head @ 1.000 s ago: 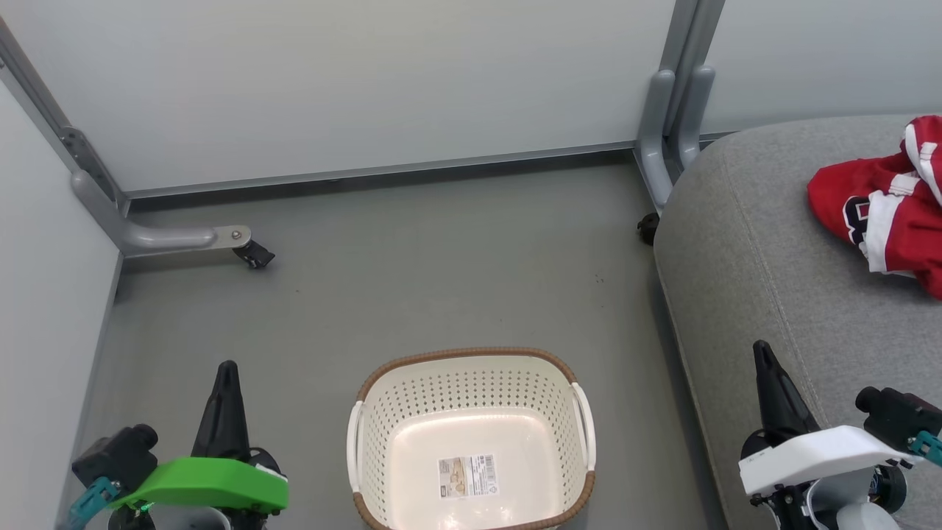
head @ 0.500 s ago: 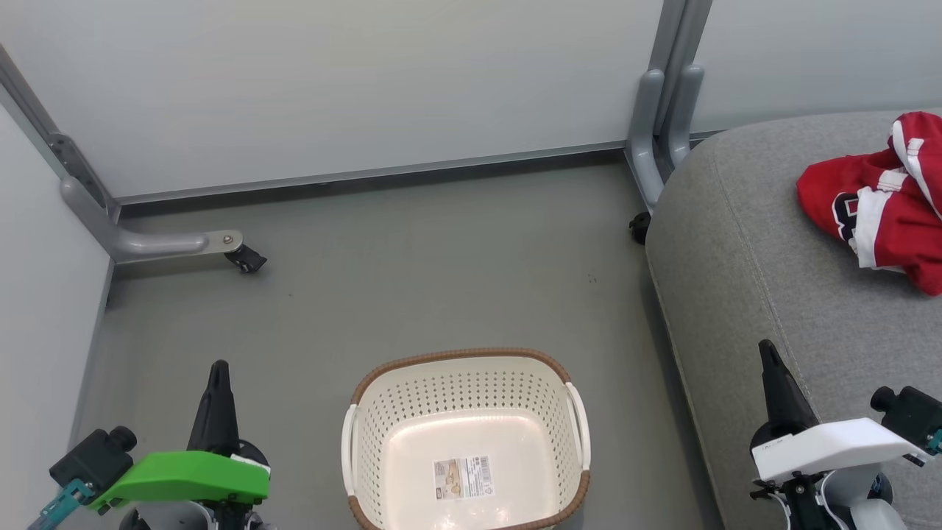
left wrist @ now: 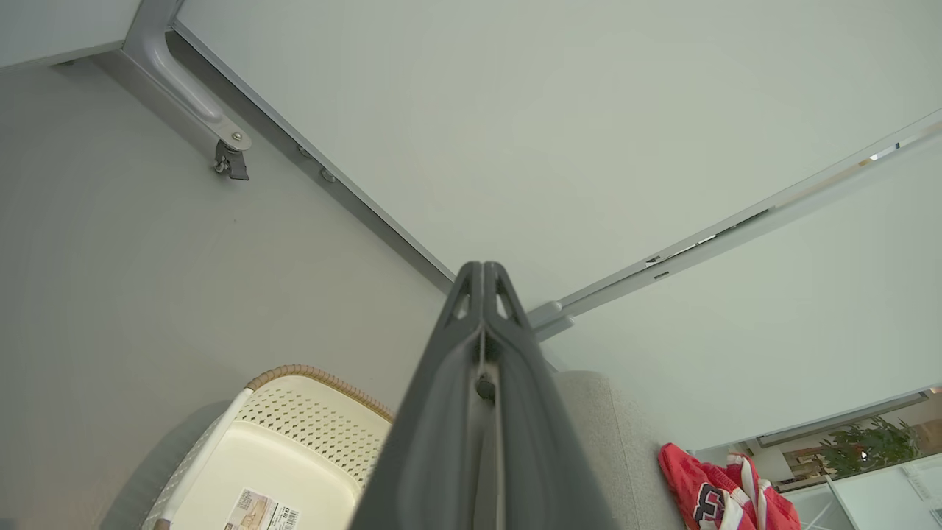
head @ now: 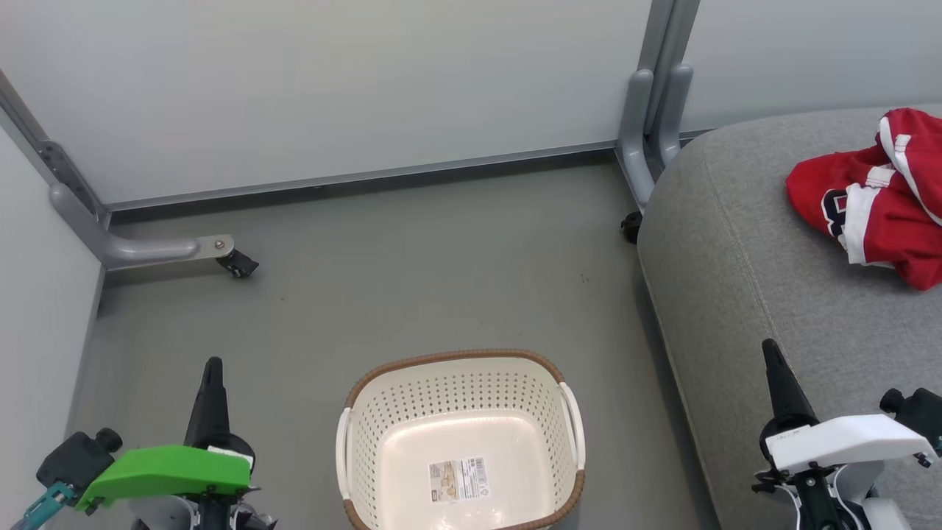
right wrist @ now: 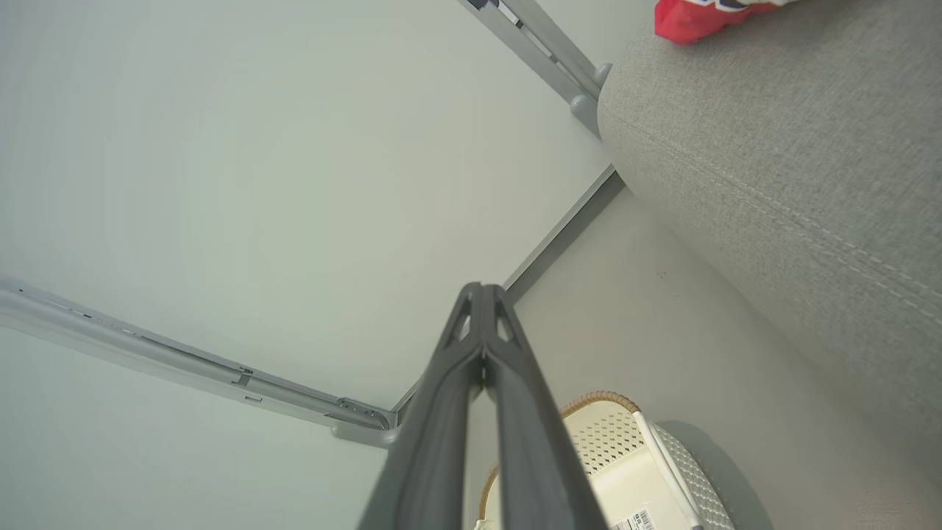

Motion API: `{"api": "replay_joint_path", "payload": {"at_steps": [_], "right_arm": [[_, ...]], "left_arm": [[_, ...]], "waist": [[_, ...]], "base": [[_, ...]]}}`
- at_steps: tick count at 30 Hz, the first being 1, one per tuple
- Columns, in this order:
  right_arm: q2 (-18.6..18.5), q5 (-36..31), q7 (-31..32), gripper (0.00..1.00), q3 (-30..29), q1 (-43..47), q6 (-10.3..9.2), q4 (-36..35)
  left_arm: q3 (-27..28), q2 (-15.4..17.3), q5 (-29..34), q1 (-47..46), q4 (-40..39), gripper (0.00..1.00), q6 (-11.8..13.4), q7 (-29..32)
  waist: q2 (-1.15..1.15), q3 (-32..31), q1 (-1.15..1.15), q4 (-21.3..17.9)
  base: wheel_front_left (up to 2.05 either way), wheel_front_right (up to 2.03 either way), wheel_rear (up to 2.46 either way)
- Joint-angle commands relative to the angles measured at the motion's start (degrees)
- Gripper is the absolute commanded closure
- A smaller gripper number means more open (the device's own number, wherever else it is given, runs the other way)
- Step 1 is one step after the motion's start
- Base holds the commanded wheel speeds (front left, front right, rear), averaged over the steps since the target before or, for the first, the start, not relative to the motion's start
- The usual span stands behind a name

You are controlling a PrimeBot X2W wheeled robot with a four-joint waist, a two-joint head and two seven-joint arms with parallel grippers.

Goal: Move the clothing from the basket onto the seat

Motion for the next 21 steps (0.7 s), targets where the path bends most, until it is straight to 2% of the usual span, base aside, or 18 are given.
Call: {"api": "replay_joint_path", "payload": {"at_steps": [1,21], "right_arm": [[-0.41,1.7,0.45,1.0,-0.31,-1.32,-0.01,-0.3],[-0.51,13.49,3.54,1.0,-1.25,-2.08,-0.01,0.81]], "left_arm": [[0.44,0.25,-1.85,-1.58,-0.46,1.0,-0.42,0.38],[1.91,0.23,-13.5,-2.33,0.1,1.0,-0.97,3.51]], "waist": [[0.0,-0.01,0.0,-0.1],[0.0,-0.16,0.0,-1.4]], "base": [[0.0,0.0,0.0],[0.0,0.0,0.0]]}}
